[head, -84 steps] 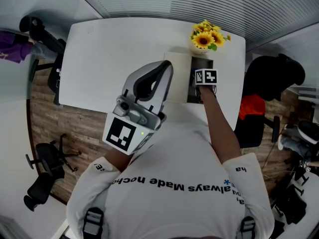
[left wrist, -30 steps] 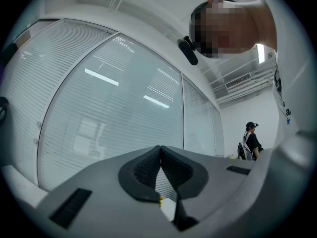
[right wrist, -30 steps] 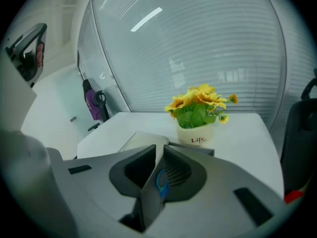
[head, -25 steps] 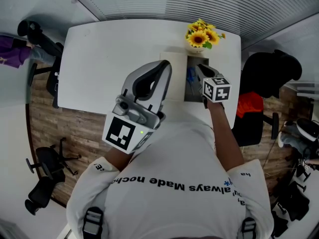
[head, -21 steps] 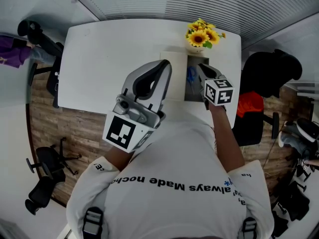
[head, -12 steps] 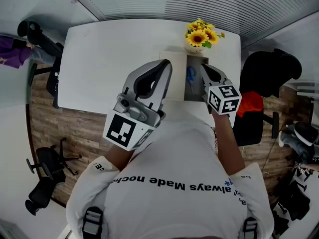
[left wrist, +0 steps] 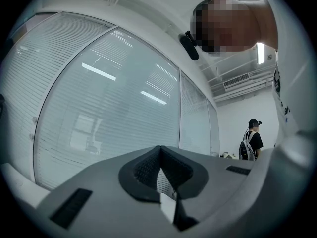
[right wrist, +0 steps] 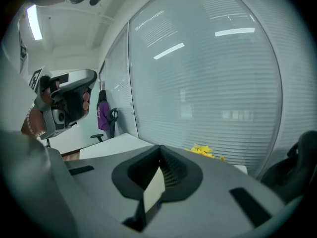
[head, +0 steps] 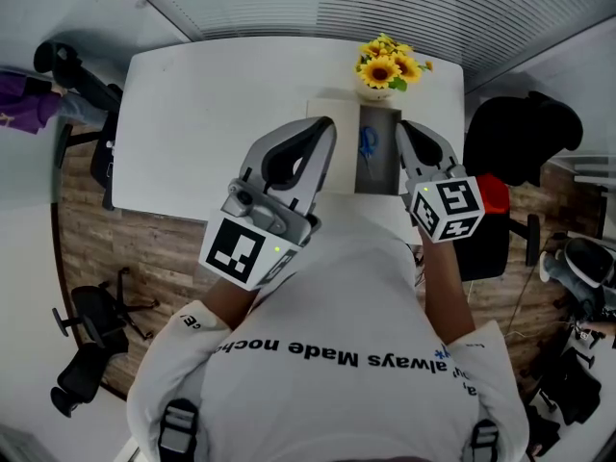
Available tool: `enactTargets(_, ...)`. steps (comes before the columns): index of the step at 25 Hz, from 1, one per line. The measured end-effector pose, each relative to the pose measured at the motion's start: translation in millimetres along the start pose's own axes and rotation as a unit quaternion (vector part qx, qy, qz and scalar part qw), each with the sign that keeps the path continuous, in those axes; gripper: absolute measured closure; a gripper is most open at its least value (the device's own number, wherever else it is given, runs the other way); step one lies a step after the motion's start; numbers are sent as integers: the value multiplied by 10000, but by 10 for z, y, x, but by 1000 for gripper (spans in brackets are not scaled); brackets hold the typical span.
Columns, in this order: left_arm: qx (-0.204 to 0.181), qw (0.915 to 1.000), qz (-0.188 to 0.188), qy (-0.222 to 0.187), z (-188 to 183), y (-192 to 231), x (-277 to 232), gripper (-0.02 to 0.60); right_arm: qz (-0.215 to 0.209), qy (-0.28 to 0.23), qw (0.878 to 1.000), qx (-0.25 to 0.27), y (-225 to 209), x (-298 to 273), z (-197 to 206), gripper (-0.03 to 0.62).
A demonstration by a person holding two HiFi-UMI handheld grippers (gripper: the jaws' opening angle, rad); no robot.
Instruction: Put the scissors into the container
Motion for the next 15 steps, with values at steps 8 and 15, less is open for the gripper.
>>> enactTargets(8,-11,10000,-3,58,29,-12,-24,563,58,-382,9981,483,64,215,-314,588)
enactTargets(15,-16,10000,-6,71,61,-27,-50,563,49,-672,9953,690,107,412,-513,588)
Point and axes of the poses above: the fingertips, and each gripper's own axes: x backward along the fingers, y to its left, z out of its underside, the point moved 6 cm from there along x, backward along the fingers, and after that the axes turned 6 degrees about z, right-handed, at the moved point
